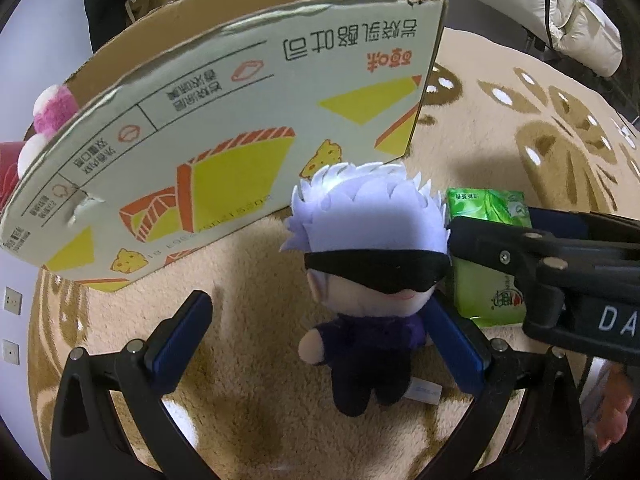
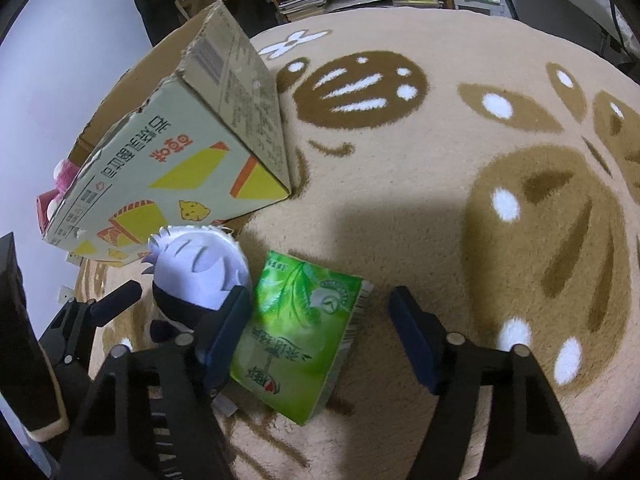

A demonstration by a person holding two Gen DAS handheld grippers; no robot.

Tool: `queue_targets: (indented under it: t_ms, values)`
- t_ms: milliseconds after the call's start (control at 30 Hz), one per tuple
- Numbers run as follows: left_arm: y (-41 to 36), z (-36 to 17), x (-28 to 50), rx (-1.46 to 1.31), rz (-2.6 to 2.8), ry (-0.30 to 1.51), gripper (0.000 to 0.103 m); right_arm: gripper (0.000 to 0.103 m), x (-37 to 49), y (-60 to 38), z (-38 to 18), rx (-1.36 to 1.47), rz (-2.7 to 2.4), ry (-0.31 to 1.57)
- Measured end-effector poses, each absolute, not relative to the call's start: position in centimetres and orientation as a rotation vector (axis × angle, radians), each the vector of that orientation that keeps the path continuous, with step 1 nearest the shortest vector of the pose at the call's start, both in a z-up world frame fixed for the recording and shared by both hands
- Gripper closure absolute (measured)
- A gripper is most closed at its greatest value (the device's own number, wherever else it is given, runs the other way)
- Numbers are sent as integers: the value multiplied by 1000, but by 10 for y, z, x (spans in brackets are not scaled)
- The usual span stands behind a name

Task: Organize soft objects
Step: 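Grasp the white-haired doll with the left tool while the right tool grasps the green tissue pack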

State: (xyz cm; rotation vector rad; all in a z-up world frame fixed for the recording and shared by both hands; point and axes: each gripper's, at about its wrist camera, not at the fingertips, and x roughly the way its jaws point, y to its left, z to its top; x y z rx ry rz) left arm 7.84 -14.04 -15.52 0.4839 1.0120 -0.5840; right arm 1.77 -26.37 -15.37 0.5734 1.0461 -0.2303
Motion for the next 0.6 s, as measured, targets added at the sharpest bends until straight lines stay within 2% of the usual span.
queue_targets:
  t_ms: [133,433,567,600]
  values:
    - [-144,-159,81,472,-585,1020,0,35,18,-262,-154,580,-228,1046]
    - [-143,-163,85,418,-596,1042,1,36,21,-261,-155,567,-222,1049]
    - [-136,-162,84,416,-612,1039,8,35,23,-260,-158,574,-223,1059]
    - [-138,-161,83,416,-619,1036,12,35,24,-260,-159,575,-222,1063]
